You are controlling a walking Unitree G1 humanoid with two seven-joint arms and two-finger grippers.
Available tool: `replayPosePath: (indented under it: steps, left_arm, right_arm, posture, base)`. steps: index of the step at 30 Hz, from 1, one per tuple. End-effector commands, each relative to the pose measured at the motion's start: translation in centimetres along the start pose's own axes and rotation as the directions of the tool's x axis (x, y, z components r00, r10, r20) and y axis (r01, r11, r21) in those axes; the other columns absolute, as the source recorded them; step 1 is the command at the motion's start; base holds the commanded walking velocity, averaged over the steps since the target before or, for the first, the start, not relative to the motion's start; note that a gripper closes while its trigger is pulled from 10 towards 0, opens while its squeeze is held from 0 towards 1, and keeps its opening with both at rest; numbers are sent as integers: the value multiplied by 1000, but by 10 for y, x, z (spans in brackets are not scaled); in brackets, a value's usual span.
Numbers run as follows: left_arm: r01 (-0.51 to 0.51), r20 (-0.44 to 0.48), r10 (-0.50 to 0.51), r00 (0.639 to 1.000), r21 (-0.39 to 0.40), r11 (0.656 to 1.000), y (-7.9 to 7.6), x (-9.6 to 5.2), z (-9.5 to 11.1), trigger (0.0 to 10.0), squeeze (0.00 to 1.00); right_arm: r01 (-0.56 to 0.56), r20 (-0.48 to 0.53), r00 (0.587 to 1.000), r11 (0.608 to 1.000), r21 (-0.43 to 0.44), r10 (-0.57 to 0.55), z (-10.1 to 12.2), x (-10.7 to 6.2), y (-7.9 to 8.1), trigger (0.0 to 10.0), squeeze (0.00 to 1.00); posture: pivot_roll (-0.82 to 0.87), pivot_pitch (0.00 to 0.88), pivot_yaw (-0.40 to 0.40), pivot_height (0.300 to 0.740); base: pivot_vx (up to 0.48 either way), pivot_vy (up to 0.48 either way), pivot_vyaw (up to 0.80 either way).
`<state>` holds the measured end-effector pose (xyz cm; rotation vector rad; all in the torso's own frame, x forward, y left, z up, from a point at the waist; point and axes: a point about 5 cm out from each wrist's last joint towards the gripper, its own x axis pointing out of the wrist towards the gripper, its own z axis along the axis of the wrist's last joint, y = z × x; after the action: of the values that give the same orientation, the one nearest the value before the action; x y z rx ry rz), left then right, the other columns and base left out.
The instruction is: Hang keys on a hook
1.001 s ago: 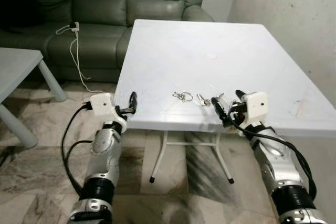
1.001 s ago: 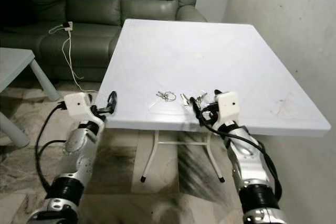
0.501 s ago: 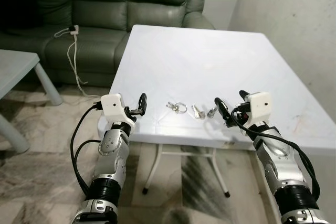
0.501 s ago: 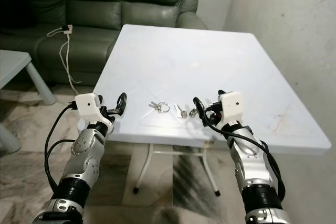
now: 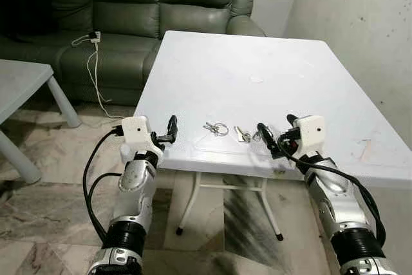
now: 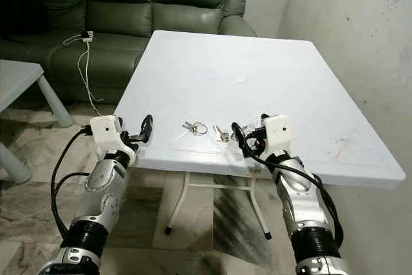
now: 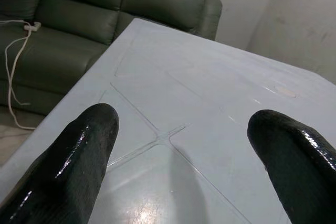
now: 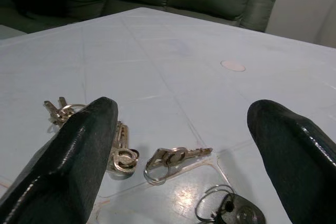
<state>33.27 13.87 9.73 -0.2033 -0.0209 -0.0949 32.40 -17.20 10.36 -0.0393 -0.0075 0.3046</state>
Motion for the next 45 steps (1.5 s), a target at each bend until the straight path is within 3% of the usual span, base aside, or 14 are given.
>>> replayPosePath:
  steps: [1,14,17,18,19,32,45]
  left_arm:
    - [24,4,-25,1000,10,1000,-5,0,2,10000,0]
    - [106,-14,-105,994,36,994,-22,-13,-5,10000,0]
    - [124,-21,-123,992,45,991,-26,-15,-5,10000,0]
    - [127,-22,-126,992,45,991,-27,-16,-5,10000,0]
    - [133,-24,-132,991,41,990,-28,-16,-5,10000,0]
    - [154,-46,-152,987,44,987,-36,-22,-3,10000,0]
    - [152,-60,-149,987,40,988,-36,-25,-1,10000,0]
  right_arm:
    - [1,2,1000,1000,4,-1,2,-1,-1,10000,1000]
    - [41,-35,999,999,6,-41,-4,-6,5,10000,1000]
    - [102,-67,992,995,-17,-103,-6,-3,6,10000,1000]
    - [86,-69,994,996,-2,-86,-6,-2,9,10000,275]
    - [79,-62,995,997,14,-78,-5,-2,11,10000,0]
    - [243,-76,968,966,89,-237,-5,7,33,10000,0]
    - [324,6,945,940,110,-326,10,10,30,10000,0]
  posture:
    - [-54,0,-83,740]
    - [-38,14,-86,740]
    - [-35,30,-81,740]
    - [-35,30,-81,740]
    - [-33,35,-80,740]
    - [-15,89,-75,740]
    - [-12,99,-70,740]
  base:
    - [0,0,0]
    - [0,0,0]
    - [0,0,0]
    - [0,0,0]
    - [0,0,0]
    - [0,0,0]
    - [0,0,0]
